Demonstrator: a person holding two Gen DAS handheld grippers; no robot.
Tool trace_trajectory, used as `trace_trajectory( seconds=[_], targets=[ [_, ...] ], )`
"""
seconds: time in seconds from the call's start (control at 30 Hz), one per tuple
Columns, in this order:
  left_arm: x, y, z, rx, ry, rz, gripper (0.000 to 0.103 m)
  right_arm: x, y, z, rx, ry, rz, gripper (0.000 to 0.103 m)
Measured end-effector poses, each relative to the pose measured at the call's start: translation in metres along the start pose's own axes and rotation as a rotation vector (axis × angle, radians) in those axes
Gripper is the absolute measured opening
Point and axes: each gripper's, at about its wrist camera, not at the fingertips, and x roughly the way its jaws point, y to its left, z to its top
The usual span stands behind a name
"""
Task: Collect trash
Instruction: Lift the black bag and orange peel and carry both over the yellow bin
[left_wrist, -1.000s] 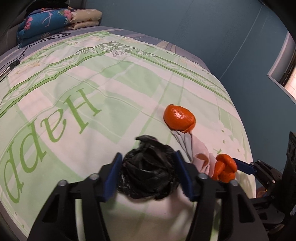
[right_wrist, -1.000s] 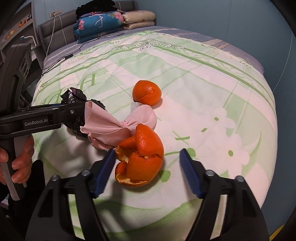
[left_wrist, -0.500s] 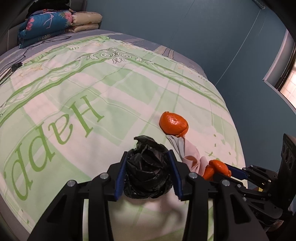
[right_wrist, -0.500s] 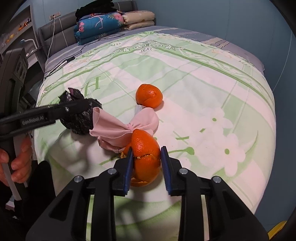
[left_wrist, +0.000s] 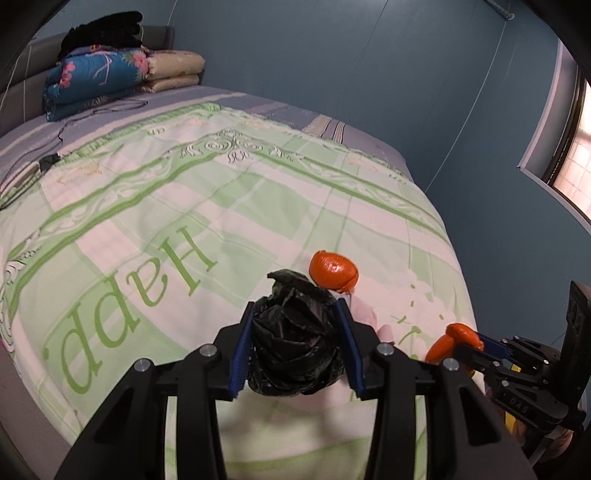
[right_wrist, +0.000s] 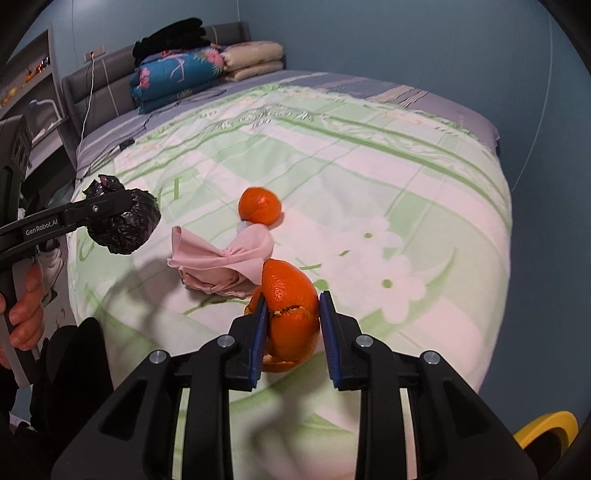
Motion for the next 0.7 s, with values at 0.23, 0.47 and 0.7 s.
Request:
trace_trajectory(
  seconds=[0.23, 0.47, 0.7],
  targets=[
    [-0.032, -0.019, 0.0, 0.025, -0.051, 0.002, 0.039, -0.039, -0.005, 0.001, 0.011, -0.077, 0.001, 0.025],
    [-0.061, -0.042, -0.002, 0.045, -0.095, -0.025, 0.039, -0.08, -0.01, -0.001, 0.025, -0.152, 0.006, 0.025],
    [-0.093, -0.074, -0.004, 0.085, -0.148, -0.048, 0.039, -0.124, -0.017, -0.006, 0.043, -0.24, 0.004, 0.025]
  ],
)
